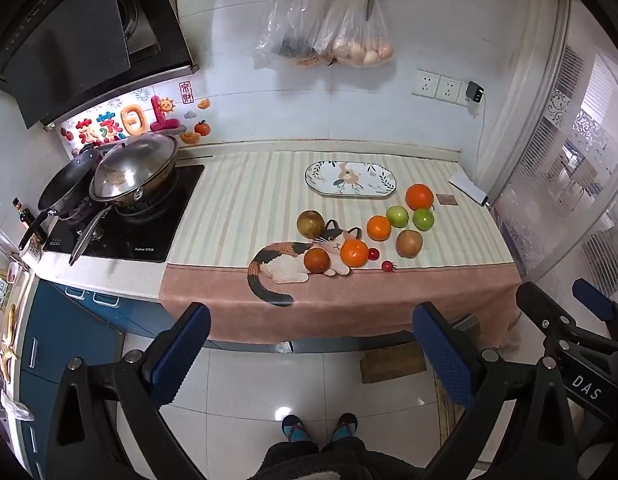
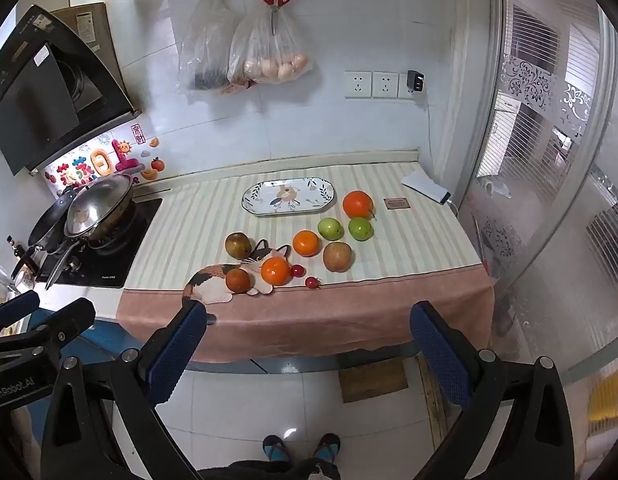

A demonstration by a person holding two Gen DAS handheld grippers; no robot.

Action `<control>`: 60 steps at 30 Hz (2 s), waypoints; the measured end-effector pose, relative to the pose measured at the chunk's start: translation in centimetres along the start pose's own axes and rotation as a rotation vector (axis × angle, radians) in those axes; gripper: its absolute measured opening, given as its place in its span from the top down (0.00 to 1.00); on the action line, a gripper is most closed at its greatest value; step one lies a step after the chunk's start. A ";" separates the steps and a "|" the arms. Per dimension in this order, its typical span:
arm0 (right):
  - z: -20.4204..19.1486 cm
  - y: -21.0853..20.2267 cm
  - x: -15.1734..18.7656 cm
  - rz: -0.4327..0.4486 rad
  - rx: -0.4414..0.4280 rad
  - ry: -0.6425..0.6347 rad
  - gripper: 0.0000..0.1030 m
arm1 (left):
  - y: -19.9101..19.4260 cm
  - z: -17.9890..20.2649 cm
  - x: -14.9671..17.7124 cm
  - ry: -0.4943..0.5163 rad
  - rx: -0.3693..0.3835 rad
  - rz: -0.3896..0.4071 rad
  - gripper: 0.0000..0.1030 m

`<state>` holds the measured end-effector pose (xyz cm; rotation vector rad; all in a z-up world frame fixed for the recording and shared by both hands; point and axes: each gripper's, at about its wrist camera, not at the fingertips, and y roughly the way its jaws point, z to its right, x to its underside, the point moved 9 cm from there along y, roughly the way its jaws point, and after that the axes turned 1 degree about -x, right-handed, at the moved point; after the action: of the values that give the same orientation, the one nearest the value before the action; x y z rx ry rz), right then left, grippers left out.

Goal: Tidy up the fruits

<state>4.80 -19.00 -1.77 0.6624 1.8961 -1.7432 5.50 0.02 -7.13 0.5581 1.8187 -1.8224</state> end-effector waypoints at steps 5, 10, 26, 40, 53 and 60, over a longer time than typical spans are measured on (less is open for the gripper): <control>-0.1 -0.1 -0.1 0.007 -0.008 0.003 0.00 | 0.0 -0.1 0.1 -0.004 0.002 -0.003 0.00; 0.0 0.2 0.1 0.009 -0.012 0.005 0.00 | 0.0 0.0 0.1 -0.004 -0.001 -0.003 0.00; -0.6 -0.4 -0.1 0.010 -0.009 -0.007 0.00 | -0.1 -0.5 0.2 -0.006 -0.003 0.000 0.00; -0.3 -0.8 -0.2 0.014 -0.025 -0.006 0.00 | -0.4 -0.8 -0.1 -0.003 -0.005 0.005 0.00; -0.7 -1.1 -0.2 0.016 -0.024 -0.010 0.00 | -0.7 -0.7 -0.4 -0.003 -0.008 0.011 0.00; -0.5 -1.4 -0.1 0.019 -0.023 -0.004 0.00 | -1.5 -0.5 -0.7 -0.003 -0.011 0.022 0.00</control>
<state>3.93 -18.59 -0.62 0.6654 1.8985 -1.7071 5.07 0.56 -5.54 0.5687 1.8128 -1.7974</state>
